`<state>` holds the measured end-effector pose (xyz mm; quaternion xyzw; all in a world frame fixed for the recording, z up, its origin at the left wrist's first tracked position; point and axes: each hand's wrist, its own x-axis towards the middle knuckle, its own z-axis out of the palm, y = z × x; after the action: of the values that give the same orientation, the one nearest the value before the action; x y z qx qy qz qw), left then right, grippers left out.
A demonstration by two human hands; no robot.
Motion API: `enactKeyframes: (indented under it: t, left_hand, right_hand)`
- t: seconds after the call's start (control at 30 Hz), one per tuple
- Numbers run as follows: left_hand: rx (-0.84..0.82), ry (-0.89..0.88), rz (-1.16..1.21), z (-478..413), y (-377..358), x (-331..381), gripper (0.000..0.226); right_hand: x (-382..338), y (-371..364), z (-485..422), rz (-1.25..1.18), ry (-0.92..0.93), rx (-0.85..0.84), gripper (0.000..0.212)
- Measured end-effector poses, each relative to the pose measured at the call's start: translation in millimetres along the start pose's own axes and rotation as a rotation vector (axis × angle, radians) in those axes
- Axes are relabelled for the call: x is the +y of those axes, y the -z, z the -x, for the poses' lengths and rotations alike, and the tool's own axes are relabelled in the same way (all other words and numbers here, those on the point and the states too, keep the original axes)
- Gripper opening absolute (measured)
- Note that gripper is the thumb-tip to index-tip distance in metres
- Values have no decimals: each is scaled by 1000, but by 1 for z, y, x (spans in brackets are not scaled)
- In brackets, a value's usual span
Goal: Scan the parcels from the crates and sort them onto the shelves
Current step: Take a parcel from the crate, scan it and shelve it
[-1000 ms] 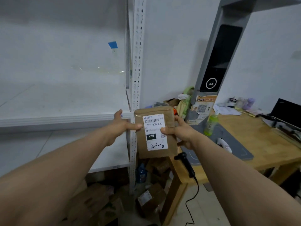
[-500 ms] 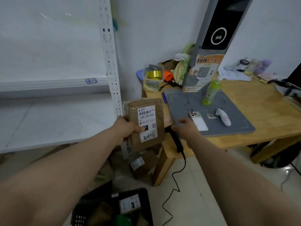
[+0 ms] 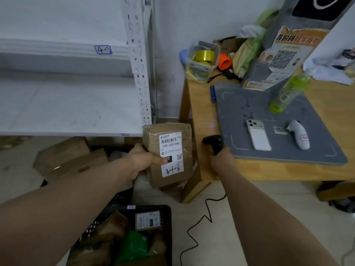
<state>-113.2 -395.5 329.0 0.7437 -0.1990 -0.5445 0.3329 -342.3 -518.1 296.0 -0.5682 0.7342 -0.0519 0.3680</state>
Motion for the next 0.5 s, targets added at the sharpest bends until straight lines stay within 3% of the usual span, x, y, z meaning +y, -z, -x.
enactKeyframes:
  t: [0.13,0.27,0.37,0.5]
  left_hand:
    - [67,25,23,7,13,-2,62]
    - [128,22,53,30,32,8,43]
    - [180,16,80,53,48,16,30]
    - [265,-16,101,79,66,28,36]
  right_hand:
    - [0,2,10,-221,-44,-61,27]
    - [-15,25,53,-597,-41,-281,46]
    - [-34,48,100,-698,113,-435,52]
    - [-59,74,162,-669,338,-493,41]
